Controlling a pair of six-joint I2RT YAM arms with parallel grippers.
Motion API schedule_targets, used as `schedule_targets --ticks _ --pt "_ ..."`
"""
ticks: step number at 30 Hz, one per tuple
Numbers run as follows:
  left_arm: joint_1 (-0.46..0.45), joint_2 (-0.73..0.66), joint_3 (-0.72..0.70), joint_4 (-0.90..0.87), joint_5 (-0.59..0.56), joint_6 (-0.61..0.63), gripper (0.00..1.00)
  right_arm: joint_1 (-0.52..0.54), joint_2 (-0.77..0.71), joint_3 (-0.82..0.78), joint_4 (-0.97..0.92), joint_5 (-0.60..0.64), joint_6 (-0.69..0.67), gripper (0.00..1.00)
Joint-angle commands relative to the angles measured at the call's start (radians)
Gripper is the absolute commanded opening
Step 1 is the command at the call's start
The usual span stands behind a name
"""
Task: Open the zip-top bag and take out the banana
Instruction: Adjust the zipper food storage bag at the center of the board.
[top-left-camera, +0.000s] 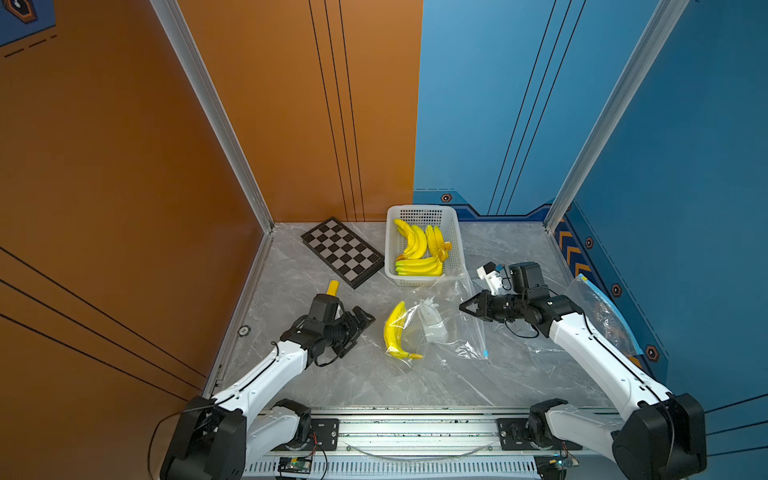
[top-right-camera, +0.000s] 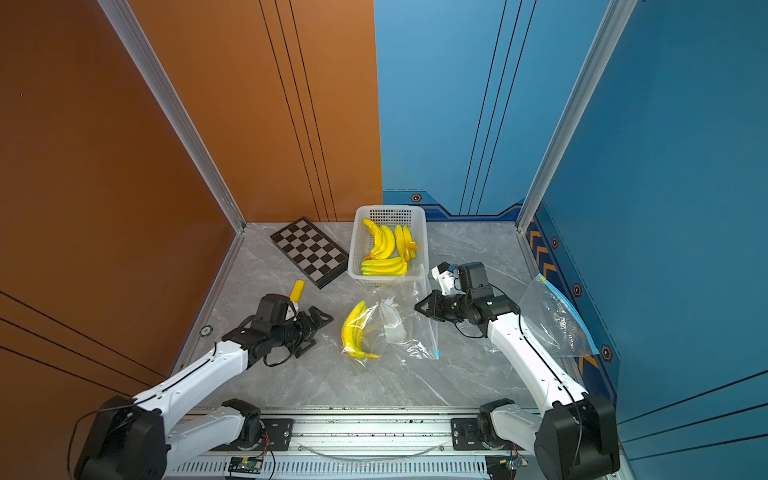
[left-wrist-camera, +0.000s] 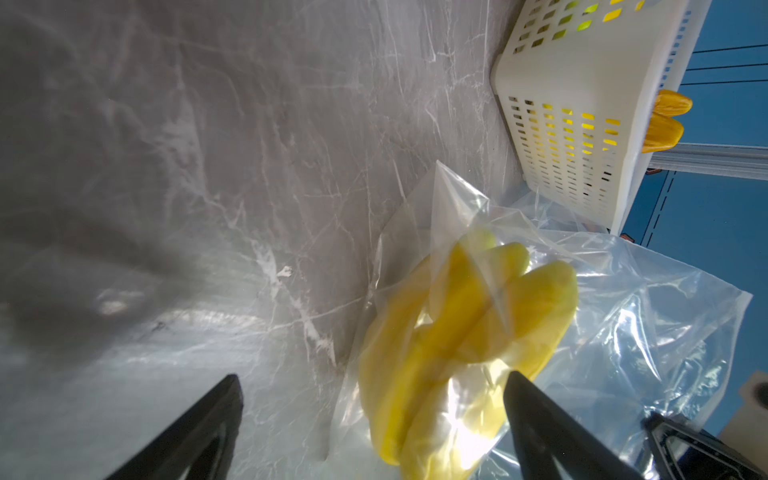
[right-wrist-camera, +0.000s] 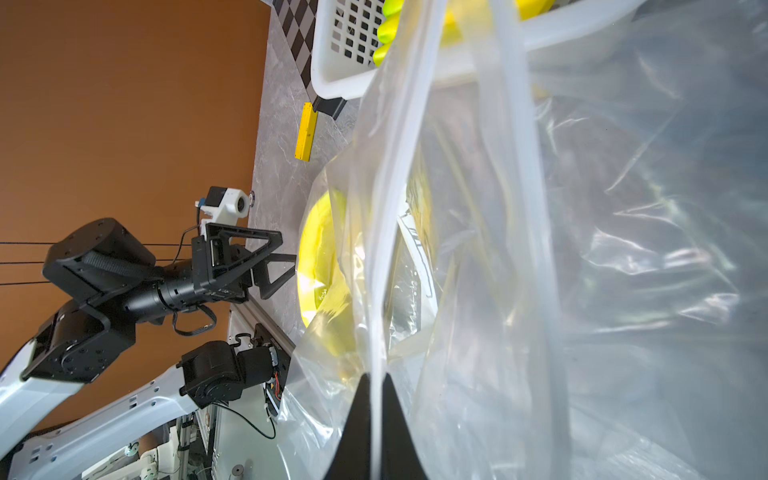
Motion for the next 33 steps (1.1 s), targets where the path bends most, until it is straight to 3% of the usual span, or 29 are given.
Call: schedule_targets --ticks 1,6,13,19,22,23,24,28,33 --pt "0.011 0.104 0.074 0.092 0.090 0.067 0.98 0.008 0.007 -0.008 -0.030 0.005 -0.031 0.06" --pt "0.002 0.257 0.142 0.185 0.126 0.055 1.00 0.016 0.026 0.007 -0.032 0.008 -0.033 0.05" --pt "-0.063 0.408 0.181 0.276 0.144 0.016 0.88 0.016 0.059 0.022 -0.030 0.017 -0.044 0.05" --pt "-0.050 0.438 0.182 0.326 0.160 -0.011 0.53 0.013 0.089 0.025 -0.029 0.015 -0.055 0.05" --pt "-0.043 0.439 0.201 0.325 0.165 -0.015 0.22 0.015 0.105 0.027 -0.029 0.015 -0.060 0.05" --pt "-0.043 0.438 0.208 0.322 0.167 -0.016 0.05 0.015 0.111 0.026 -0.026 0.013 -0.060 0.05" --pt "-0.044 0.431 0.217 0.310 0.166 -0.014 0.00 0.017 0.116 0.026 -0.021 0.011 -0.061 0.05" --pt "-0.046 0.356 0.279 0.175 0.145 0.032 0.00 0.019 0.129 0.027 -0.001 0.007 -0.056 0.05" --pt "-0.057 0.202 0.572 -0.249 0.032 0.159 0.00 0.017 0.144 0.019 0.030 0.037 -0.058 0.02"
